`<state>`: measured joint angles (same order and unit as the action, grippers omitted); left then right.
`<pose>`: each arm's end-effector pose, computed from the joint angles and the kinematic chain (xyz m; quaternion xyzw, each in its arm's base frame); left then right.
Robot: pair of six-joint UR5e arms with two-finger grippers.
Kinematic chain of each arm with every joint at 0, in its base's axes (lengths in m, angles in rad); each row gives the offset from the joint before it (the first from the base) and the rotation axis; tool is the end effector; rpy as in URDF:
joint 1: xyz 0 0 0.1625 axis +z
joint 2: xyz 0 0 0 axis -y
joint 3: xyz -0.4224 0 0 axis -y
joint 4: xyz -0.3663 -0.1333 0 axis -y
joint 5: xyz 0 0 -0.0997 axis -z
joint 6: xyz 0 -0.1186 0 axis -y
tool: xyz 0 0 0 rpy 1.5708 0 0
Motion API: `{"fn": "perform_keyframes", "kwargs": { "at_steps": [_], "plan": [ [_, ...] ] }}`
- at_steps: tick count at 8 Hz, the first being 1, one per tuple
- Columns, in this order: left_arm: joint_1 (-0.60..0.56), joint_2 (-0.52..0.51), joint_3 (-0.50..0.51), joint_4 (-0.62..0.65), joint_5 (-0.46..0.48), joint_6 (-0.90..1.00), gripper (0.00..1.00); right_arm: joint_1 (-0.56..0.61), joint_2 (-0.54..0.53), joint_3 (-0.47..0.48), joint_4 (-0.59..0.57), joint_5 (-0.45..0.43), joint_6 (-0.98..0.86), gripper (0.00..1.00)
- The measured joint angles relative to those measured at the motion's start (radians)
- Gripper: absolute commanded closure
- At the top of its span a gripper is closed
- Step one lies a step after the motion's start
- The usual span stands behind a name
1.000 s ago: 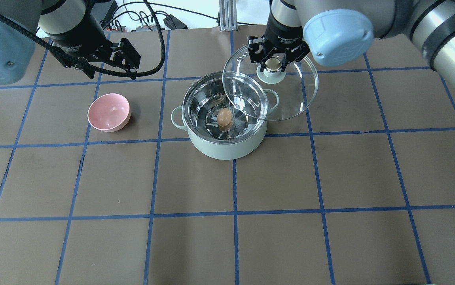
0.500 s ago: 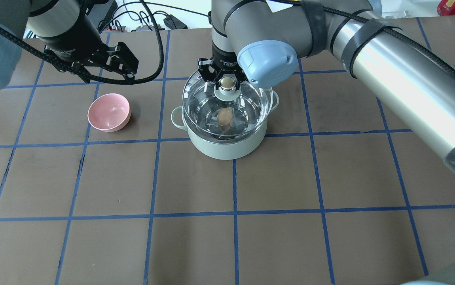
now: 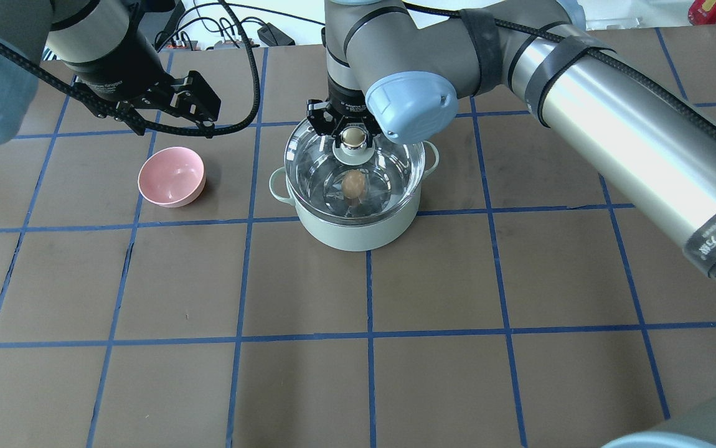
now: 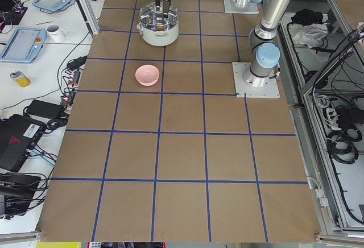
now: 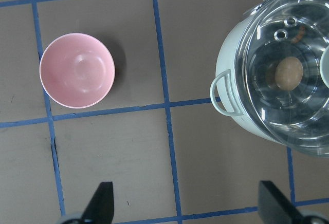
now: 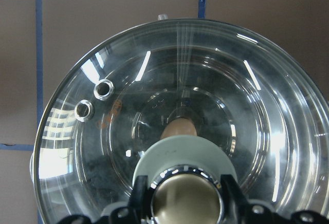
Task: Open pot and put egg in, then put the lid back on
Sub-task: 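Carry the held glass lid back over the pot with the right gripper, then lower the lid onto the pot rim and open the right gripper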
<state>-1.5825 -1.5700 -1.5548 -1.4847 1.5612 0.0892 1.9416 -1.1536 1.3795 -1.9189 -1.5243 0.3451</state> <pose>-0.1400 -0.4757 0.4833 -0.0506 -0.9974 0.0516 0.0028 0.3619 -0.5476 0.3612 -0.0142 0.9978 -0.0491 0.0431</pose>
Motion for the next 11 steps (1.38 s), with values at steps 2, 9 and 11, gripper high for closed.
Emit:
{"fn": "perform_keyframes", "kwargs": {
  "at_steps": [2, 9, 11],
  "plan": [
    [-0.001, 0.000, -0.001, 0.000, 0.000, -0.001, 0.00, 0.000, 0.006, 0.005, -0.001, 0.000, -0.004, 1.00],
    [-0.002, 0.001, -0.002, -0.001, 0.006, -0.002, 0.00, 0.000, 0.013, 0.010, -0.011, 0.002, 0.004, 1.00],
    [-0.002, 0.003, -0.002, -0.002, 0.008, -0.001, 0.00, 0.001, 0.020, 0.011, -0.013, 0.003, 0.004, 1.00]
  ]
}}
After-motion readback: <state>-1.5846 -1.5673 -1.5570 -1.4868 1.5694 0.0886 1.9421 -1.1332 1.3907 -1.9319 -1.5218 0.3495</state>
